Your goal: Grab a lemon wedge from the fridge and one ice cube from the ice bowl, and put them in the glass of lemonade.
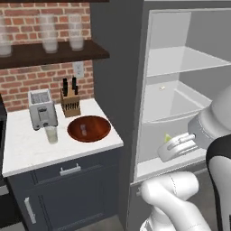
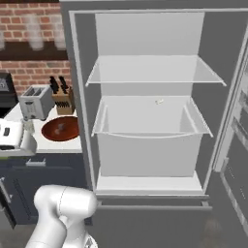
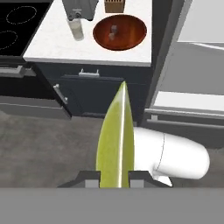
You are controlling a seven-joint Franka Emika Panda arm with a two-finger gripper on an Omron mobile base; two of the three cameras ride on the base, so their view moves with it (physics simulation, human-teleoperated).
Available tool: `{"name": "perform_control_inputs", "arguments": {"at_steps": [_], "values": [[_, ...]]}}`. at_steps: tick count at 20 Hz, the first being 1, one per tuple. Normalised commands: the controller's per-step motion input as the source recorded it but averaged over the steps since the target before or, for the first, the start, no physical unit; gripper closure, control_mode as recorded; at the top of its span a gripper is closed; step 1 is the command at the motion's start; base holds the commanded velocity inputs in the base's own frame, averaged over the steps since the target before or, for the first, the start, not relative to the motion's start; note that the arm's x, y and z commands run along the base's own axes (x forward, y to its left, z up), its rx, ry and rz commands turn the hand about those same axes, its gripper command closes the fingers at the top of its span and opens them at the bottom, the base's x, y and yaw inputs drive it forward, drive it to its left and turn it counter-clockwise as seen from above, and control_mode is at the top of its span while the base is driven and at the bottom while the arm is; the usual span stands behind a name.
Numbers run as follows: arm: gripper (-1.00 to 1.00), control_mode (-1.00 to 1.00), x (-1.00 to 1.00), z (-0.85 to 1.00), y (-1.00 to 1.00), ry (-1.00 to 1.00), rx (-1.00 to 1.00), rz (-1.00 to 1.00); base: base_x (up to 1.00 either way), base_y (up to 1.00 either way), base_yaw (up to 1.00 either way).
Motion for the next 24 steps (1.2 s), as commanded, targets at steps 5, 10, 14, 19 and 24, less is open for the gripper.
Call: {"name": "perform_control_inputs", "arguments": {"at_steps": [5, 10, 14, 19, 24], "values": [[1.0, 1.0, 0.0, 0.0, 0.0, 0.0, 0.0, 0.0, 0.4, 0.94, -0.08], [1.0, 1.0, 0.0, 0.0, 0.0, 0.0, 0.0, 0.0, 0.61, 0.68, -0.01], [1.0, 1.0, 0.0, 0.0, 0.0, 0.0, 0.0, 0.0, 0.68, 0.18, 0.0], [1.0, 1.0, 0.0, 0.0, 0.0, 0.0, 0.0, 0.0, 0.08, 0.07, 0.01], [1.0, 1.0, 0.0, 0.0, 0.0, 0.0, 0.0, 0.0, -0.01, 0.47, 0.0]]}}
